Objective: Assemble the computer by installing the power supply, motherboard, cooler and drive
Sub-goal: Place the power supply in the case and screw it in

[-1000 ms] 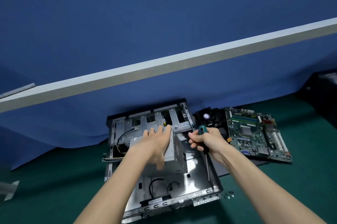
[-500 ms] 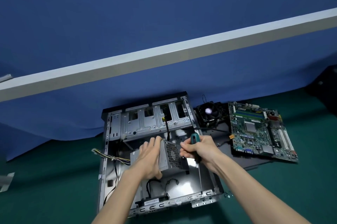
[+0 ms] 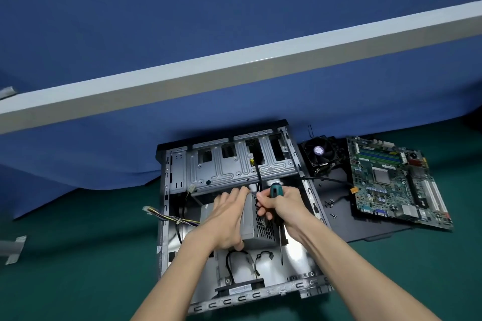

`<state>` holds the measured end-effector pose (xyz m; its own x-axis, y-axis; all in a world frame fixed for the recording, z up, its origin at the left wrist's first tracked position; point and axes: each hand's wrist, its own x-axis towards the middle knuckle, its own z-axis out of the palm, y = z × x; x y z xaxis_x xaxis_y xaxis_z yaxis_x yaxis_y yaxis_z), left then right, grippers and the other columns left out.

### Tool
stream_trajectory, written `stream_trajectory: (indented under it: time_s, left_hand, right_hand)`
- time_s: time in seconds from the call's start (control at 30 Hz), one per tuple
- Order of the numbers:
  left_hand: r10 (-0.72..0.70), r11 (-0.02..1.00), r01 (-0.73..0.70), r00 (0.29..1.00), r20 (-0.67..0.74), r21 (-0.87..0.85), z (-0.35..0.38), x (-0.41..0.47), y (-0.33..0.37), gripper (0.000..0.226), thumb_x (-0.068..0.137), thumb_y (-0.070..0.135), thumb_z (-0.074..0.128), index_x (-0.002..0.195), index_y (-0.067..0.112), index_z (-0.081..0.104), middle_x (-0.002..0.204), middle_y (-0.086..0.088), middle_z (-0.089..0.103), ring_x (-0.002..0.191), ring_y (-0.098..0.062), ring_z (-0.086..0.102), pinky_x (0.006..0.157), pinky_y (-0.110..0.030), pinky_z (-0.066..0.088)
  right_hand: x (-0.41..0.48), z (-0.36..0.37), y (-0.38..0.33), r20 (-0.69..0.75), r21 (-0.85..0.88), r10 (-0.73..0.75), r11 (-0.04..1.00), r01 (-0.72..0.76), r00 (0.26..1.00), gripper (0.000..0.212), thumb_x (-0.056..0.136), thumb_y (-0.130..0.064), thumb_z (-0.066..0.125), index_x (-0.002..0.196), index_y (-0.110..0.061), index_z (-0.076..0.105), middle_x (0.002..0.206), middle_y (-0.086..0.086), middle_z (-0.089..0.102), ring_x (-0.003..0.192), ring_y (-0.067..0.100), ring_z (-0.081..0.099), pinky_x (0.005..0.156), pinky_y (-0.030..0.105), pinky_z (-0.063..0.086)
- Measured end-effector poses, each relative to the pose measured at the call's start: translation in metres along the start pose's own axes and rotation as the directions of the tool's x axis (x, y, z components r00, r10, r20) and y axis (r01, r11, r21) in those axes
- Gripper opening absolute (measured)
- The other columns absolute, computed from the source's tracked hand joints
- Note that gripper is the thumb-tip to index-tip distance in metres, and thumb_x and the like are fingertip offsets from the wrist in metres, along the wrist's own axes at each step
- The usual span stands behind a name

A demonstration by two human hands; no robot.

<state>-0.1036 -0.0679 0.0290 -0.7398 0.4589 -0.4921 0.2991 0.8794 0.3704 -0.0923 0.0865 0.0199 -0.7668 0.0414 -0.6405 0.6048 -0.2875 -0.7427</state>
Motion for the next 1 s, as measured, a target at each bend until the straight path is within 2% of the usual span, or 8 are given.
stream_trajectory:
  time_s: [0.1, 0.33, 0.5, 0.63, 0.7, 0.77, 0.83, 1.0]
  left_hand:
    - [0.006, 1.0, -0.006, 1.0, 0.003, -0.01, -0.001, -0.001, -0.004, 0.104, 0.057, 0.017, 0.085, 0.137, 0.021, 0.017, 0.126, -0.002, 0.031, 0.111, -0.02, 0.027, 0.108, -0.038, 0.026]
    - [0.035, 0.999, -0.036, 0.999, -0.018, -0.009, 0.0, -0.001, -0.006, 0.104, 0.056, 0.019, 0.085, 0.136, 0.021, 0.018, 0.112, 0.004, 0.026, 0.103, -0.016, 0.025, 0.1, -0.034, 0.026]
    - [0.029, 0.999, -0.029, 1.0, 0.0, -0.042, 0.001, 0.002, -0.005, 0.11, 0.052, 0.034, 0.09, 0.135, 0.024, 0.019, 0.125, 0.001, 0.031, 0.12, -0.024, 0.029, 0.111, -0.042, 0.023]
    - [0.01, 0.906, 0.001, 1.0, 0.026, -0.422, -0.007, -0.002, -0.003, 0.115, 0.037, 0.062, 0.085, 0.133, 0.046, 0.024, 0.114, 0.018, 0.036, 0.118, -0.014, 0.028, 0.112, -0.043, 0.019]
    - [-0.013, 0.822, -0.013, 0.999, -0.043, -0.57, -0.008, -0.001, -0.003, 0.093, 0.046, 0.067, 0.08, 0.128, 0.044, 0.04, 0.117, 0.015, 0.053, 0.115, -0.014, 0.047, 0.107, -0.041, 0.035]
    - [-0.043, 0.731, -0.062, 0.99, -0.136, -0.68, -0.006, 0.001, -0.002, 0.064, 0.061, 0.056, 0.081, 0.115, 0.034, 0.056, 0.11, 0.021, 0.065, 0.108, 0.002, 0.058, 0.096, -0.029, 0.043]
    - [-0.101, 0.714, -0.063, 0.976, -0.192, -0.697, -0.003, 0.004, -0.002, 0.047, 0.065, 0.037, 0.085, 0.104, 0.031, 0.06, 0.103, 0.03, 0.065, 0.103, 0.013, 0.055, 0.092, -0.02, 0.039]
    - [-0.12, 0.734, -0.077, 0.963, -0.24, -0.675, 0.0, 0.007, -0.012, 0.044, 0.063, 0.023, 0.083, 0.099, 0.032, 0.059, 0.107, 0.019, 0.065, 0.11, 0.001, 0.055, 0.104, -0.031, 0.036]
  right_hand:
    - [0.002, 0.003, 0.001, -0.011, 0.029, -0.01, 1.0, 0.01, 1.0, 0.01, 0.087, 0.002, 0.065, 0.095, 0.005, 0.059, 0.069, 0.013, 0.061, 0.05, 0.015, 0.059, 0.043, 0.02, 0.041]
    - [0.003, 0.006, 0.003, -0.017, -0.034, -0.043, 0.999, 0.042, 0.999, 0.006, 0.087, 0.003, 0.065, 0.089, 0.006, 0.06, 0.065, 0.013, 0.061, 0.047, 0.015, 0.057, 0.041, 0.021, 0.039]
    - [0.007, 0.003, -0.002, -0.005, -0.031, 0.021, 0.999, -0.021, 1.0, 0.008, 0.084, 0.004, 0.068, 0.086, 0.006, 0.06, 0.066, 0.016, 0.06, 0.044, 0.017, 0.053, 0.038, 0.022, 0.035]
    - [0.013, 0.005, -0.004, 0.019, -0.005, 0.055, 0.998, -0.055, 0.998, 0.018, 0.079, 0.006, 0.072, 0.075, 0.001, 0.056, 0.061, 0.012, 0.053, 0.041, 0.015, 0.048, 0.033, 0.02, 0.03]
    - [0.019, 0.006, -0.006, 0.009, 0.028, 0.091, 0.995, -0.091, 0.996, 0.021, 0.079, 0.008, 0.072, 0.072, -0.001, 0.054, 0.059, 0.01, 0.05, 0.037, 0.013, 0.044, 0.032, 0.02, 0.028]
    - [0.024, 0.006, -0.008, 0.02, 0.048, 0.144, 0.988, -0.145, 0.989, 0.02, 0.077, 0.009, 0.072, 0.076, 0.0, 0.055, 0.059, 0.009, 0.051, 0.037, 0.012, 0.043, 0.033, 0.02, 0.029]
    - [0.027, 0.006, -0.009, 0.048, 0.064, 0.191, 0.979, -0.193, 0.981, 0.019, 0.075, 0.01, 0.073, 0.08, 0.002, 0.057, 0.059, 0.008, 0.054, 0.039, 0.012, 0.045, 0.032, 0.019, 0.03]
    - [0.034, 0.012, -0.007, 0.06, 0.116, 0.287, 0.949, -0.292, 0.956, 0.016, 0.075, 0.012, 0.072, 0.076, 0.004, 0.058, 0.055, 0.008, 0.056, 0.036, 0.011, 0.047, 0.03, 0.015, 0.028]
